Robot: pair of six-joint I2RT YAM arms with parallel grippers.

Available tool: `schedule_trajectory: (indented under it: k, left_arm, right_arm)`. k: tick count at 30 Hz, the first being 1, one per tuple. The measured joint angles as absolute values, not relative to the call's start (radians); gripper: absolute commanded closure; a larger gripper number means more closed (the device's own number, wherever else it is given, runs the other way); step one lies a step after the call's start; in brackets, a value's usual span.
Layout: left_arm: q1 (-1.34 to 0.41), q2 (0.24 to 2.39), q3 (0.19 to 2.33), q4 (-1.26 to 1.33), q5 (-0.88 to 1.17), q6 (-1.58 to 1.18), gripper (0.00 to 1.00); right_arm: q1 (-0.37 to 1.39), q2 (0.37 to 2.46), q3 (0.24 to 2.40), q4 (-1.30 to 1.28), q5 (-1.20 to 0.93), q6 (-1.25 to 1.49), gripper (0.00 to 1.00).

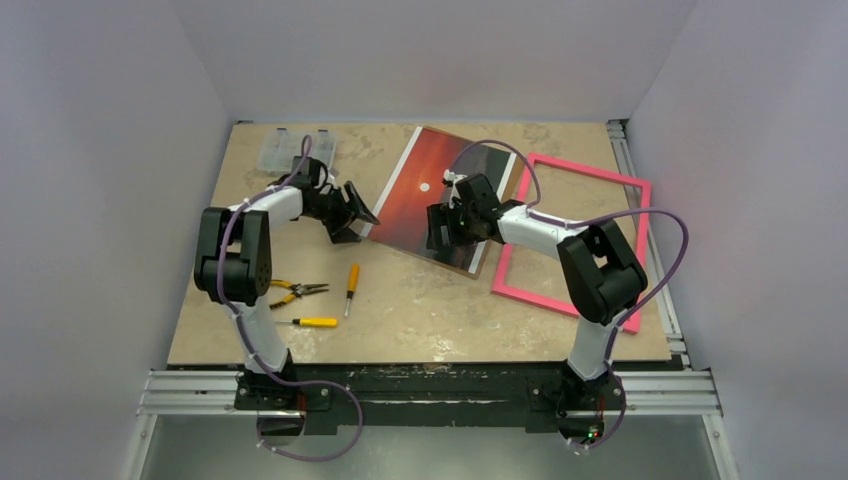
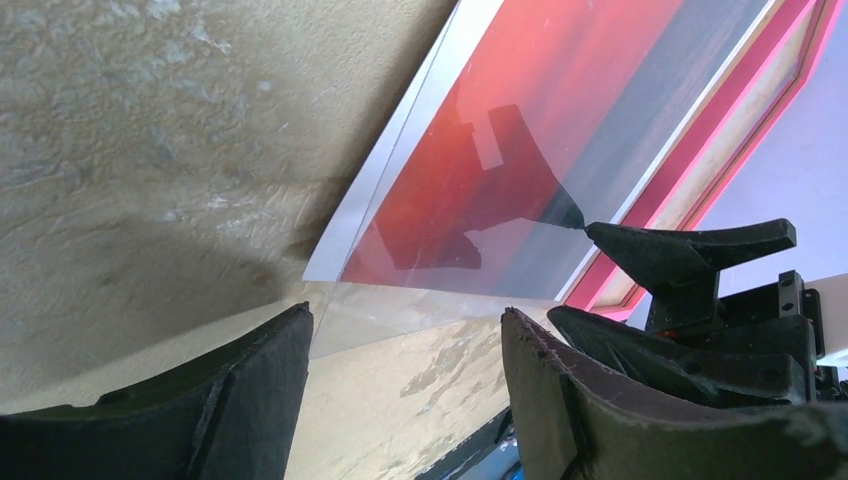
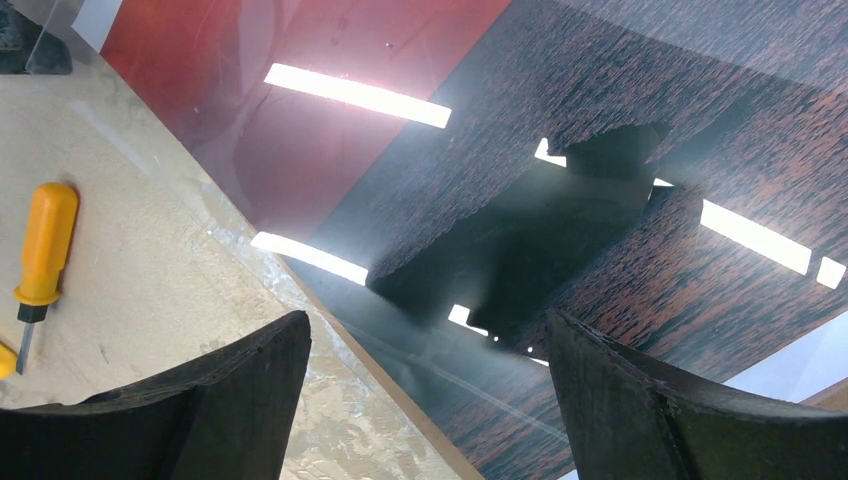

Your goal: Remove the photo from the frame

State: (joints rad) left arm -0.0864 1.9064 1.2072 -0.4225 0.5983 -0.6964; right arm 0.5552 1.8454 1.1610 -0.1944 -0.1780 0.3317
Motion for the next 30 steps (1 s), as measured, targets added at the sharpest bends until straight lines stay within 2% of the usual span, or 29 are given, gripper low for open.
schedule_trajectory:
  k: [6,15,24,30]
  left_arm:
    - [-0.086,1.883,1.196,-0.41,0.602,-0.701,0.44]
    - [-0.085,1.869,1.174,-0.367,0.609,-0.732,0.79]
    - [-0.085,1.869,1.174,-0.353,0.627,-0.748,1.0]
    - [-0.086,1.869,1.174,-0.354,0.661,-0.749,1.0]
  right_arm:
    - [0.555,1.846,1.161,-0.194,-0.177,0.332,0.15]
    - [0.554,1.847,1.161,-0.194,-0.142,0.33,0.13]
    - [0.555,1.846,1.164,-0.198,-0.094,0.316,0.11]
    - [0.587,1.836,1.167,-0.226,-0.023,0.284,0.07]
